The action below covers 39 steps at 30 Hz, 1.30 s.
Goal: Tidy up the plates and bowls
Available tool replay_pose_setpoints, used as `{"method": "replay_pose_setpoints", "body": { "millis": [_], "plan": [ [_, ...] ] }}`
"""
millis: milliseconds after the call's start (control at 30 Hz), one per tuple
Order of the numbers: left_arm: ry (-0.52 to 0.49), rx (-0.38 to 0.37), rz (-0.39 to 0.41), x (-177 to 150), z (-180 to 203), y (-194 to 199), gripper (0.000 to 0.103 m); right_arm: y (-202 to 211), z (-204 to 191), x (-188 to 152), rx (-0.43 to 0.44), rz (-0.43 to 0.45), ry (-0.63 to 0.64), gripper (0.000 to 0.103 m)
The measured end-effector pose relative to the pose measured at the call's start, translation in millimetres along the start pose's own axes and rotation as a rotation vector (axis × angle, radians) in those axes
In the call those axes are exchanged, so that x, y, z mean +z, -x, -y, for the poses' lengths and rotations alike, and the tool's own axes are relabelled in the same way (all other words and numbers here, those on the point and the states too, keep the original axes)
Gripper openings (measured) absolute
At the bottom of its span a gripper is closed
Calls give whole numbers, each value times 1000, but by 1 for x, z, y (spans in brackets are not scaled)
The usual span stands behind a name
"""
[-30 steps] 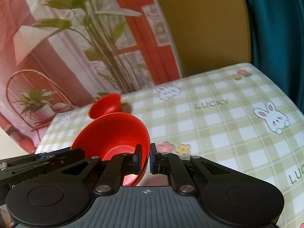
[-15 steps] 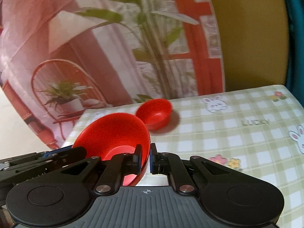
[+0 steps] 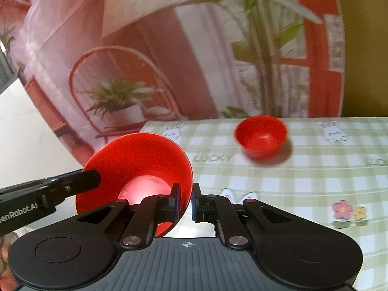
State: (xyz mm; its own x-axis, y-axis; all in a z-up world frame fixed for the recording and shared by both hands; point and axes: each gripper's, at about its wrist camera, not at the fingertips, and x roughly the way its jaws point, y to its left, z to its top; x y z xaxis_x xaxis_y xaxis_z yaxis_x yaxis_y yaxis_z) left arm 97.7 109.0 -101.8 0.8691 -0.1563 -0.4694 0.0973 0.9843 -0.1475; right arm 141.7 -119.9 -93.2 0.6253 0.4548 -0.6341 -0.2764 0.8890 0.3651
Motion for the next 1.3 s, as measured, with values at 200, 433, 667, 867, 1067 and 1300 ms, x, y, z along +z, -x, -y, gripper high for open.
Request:
{"method": "replay_pose_setpoints", "body": {
  "millis": [200,433,667,867,1067,1300],
  "plan": [
    [27,49,-12,0,-40,4,13,-32,-36,-2,38,-46,23,8],
    [73,108,-40,-9,-84,4,13,-70,-79,-6,81,-113,81,9],
    [93,150,-83,-30,-109,-9,13,-95,-106,-16,100,-173,127,9],
    [103,163,-126,-43,-120,-23,13,-111,-113,-28,87,-212,157,9],
    [104,171,-154,-53,-126,-32,13,-120,-112,-37,83,-237,167,9],
    [94,188,-168,-60,-124,-37,13,-126,-110,-43,76,-259,173,9]
  ]
}}
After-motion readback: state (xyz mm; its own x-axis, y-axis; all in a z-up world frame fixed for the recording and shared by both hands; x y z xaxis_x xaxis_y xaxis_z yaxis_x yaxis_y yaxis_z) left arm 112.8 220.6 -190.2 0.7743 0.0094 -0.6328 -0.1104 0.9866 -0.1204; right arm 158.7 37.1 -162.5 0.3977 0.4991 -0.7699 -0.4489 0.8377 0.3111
